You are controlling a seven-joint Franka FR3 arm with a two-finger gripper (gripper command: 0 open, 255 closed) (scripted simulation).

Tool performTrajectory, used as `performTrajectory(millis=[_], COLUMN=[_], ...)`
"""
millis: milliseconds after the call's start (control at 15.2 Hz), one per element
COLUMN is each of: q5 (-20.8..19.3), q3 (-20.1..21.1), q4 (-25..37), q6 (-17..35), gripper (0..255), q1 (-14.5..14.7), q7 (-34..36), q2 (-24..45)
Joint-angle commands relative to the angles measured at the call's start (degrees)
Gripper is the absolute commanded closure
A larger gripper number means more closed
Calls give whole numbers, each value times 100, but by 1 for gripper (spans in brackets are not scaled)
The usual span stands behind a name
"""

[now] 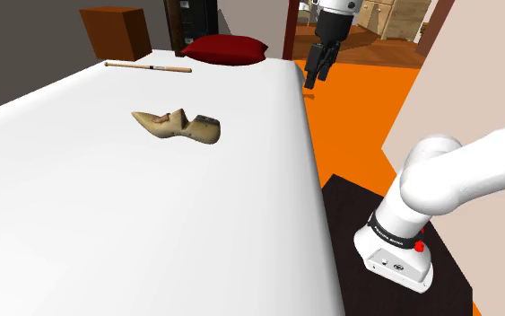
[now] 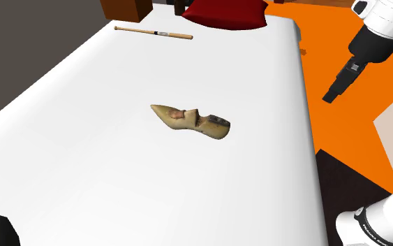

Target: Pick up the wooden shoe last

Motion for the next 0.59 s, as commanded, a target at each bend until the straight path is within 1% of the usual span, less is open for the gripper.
performTrajectory(millis=[0, 528], q5=[0, 557], q3=[0, 111], q4=[0, 589], q6=[0, 881], gripper=[0, 0], q1=[0, 433], q7=[0, -236], q2=[0, 1450])
